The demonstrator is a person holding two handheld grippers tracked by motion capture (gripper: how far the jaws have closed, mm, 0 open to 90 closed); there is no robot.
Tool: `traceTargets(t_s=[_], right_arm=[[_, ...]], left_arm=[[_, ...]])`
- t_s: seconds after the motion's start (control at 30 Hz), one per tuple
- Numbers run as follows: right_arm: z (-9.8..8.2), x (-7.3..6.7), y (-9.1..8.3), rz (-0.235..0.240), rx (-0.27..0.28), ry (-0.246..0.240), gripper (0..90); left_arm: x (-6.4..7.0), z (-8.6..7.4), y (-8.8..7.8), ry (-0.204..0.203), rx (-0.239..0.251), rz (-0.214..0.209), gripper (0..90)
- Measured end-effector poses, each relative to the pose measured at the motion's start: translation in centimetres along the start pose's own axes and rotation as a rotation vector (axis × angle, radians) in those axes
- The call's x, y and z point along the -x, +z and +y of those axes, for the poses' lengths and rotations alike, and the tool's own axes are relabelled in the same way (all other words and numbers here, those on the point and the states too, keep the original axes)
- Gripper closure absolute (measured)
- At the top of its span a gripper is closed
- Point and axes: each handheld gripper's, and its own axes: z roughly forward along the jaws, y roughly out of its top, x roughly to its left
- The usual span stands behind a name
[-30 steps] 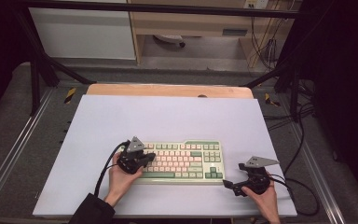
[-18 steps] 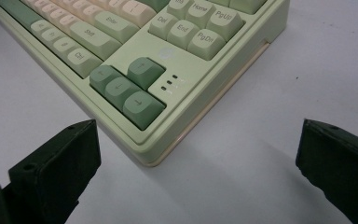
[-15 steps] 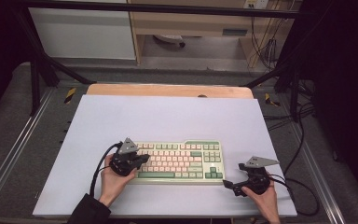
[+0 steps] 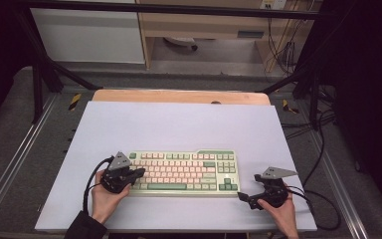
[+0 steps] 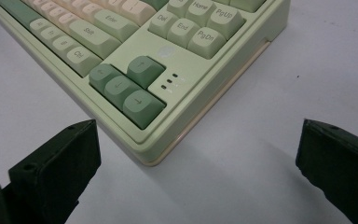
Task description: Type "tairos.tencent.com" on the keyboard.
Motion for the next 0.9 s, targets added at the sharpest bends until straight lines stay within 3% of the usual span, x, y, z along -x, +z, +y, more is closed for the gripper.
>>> traceTargets(t_s=[0.27, 0.9], right_arm=[[0.0, 0.0, 0.0, 0.001, -0.001, 0.001, 0.4], [0.2, 0.0, -0.1, 0.007, 0.006, -0.003, 0.4]], left_arm=[[-0.8, -0.7, 0.1, -0.025, 0.006, 0.010, 90.0], [-0.7, -1.1, 0.8, -0.010, 0.002, 0.026, 90.0]])
